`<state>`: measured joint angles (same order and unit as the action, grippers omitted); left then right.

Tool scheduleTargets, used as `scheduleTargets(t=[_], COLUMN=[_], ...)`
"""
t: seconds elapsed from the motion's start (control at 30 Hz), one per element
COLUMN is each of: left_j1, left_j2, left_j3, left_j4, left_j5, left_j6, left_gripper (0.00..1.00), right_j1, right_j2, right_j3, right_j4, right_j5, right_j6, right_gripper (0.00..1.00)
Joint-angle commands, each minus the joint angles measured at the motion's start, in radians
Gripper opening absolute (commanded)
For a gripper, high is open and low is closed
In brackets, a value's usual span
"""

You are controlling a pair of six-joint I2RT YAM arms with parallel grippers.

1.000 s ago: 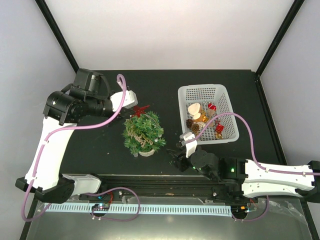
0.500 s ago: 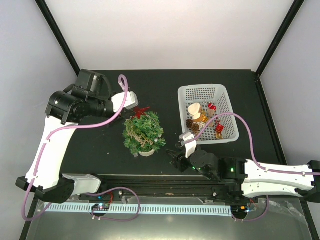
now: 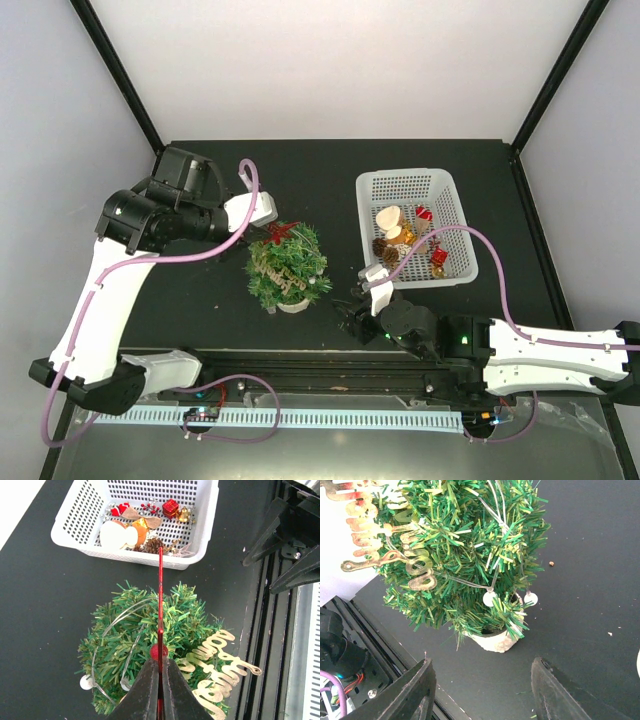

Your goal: Decorate the small christmas tree

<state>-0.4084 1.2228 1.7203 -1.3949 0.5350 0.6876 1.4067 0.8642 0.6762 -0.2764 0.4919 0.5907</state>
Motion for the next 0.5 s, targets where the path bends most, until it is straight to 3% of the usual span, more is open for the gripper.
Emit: scheduleTargets(t=[0.0,0.47], left_j1=[-0.006,-0.005], left_j2=[-0.02,-0.044], left_j3=[-0.024,-0.082], left_j4=[0.037,0.072], left_j5=[0.016,-0.004], left_j6=[0.001,-0.004], left_gripper=[0.01,0.02], right_j1=[0.003,0.003], right_j2=[-0.006,-0.004], right_j3=[-0.003,-0.002], right_j4=[0.01,0.014], right_j5=[0.002,0.004], right_j6=[0.021,0.021], right_gripper=[0.54,0.54])
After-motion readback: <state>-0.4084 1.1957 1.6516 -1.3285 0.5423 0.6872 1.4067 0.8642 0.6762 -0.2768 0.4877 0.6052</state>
